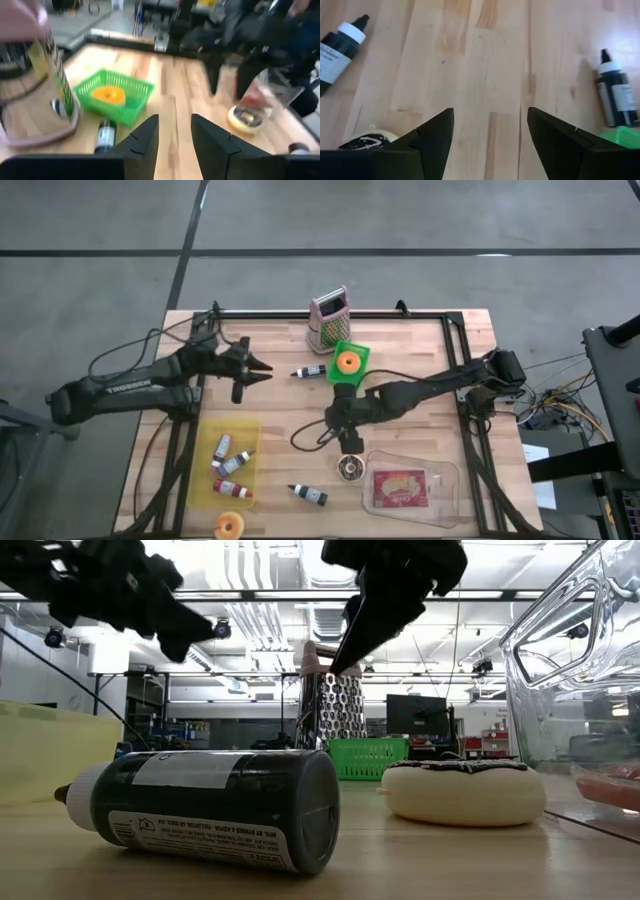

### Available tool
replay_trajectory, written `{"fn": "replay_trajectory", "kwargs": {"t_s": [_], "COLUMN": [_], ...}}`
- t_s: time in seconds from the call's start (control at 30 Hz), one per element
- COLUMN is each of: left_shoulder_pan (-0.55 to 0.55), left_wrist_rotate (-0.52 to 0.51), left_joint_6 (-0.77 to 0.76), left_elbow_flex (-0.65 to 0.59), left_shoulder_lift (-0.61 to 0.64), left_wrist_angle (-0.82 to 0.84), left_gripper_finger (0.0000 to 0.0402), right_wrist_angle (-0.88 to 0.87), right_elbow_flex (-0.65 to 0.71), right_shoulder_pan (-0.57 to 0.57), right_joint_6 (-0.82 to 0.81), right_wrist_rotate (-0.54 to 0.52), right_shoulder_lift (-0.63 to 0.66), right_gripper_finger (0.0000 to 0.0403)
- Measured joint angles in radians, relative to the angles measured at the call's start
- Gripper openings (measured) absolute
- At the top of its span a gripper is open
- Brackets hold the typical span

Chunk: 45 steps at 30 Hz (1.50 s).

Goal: Pick & Place Food Item
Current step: Put the black ink bottle into the yellow bin

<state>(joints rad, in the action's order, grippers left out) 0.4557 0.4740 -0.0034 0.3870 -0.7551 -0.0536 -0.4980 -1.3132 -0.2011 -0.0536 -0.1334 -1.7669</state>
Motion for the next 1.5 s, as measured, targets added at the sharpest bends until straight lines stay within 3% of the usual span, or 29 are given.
{"fn": "replay_trajectory", "kwargs": {"t_s": [0.33,0.63,0.93,1.07,1.5], "left_shoulder_pan": [-0.009,-0.056,-0.064,-0.063,-0.082], "left_wrist_rotate": [-0.056,-0.148,-0.274,-0.340,-0.340], "left_joint_6": [0.014,0.049,0.105,0.116,0.156], "left_elbow_flex": [0.052,0.161,0.312,0.365,0.521], "left_shoulder_lift": [-0.280,-0.518,-0.727,-0.798,-0.941], "left_wrist_angle": [-0.005,0.001,0.157,0.181,0.218], "left_gripper_finger": [0.0119,0.0120,0.0120,0.0120,0.0120], "right_wrist_angle": [0.006,0.009,0.001,0.004,0.017], "right_elbow_flex": [0.015,0.041,0.108,0.137,0.220], "right_shoulder_pan": [-0.053,-0.053,-0.054,-0.056,-0.057], "right_joint_6": [-0.014,-0.015,-0.060,-0.086,-0.127], "right_wrist_rotate": [-0.133,-0.161,-0.169,-0.184,-0.184], "right_shoulder_lift": [0.053,0.057,0.098,0.124,0.196], "right_gripper_finger": [0.0246,0.0246,0.0246,0.0246,0.0246]}}
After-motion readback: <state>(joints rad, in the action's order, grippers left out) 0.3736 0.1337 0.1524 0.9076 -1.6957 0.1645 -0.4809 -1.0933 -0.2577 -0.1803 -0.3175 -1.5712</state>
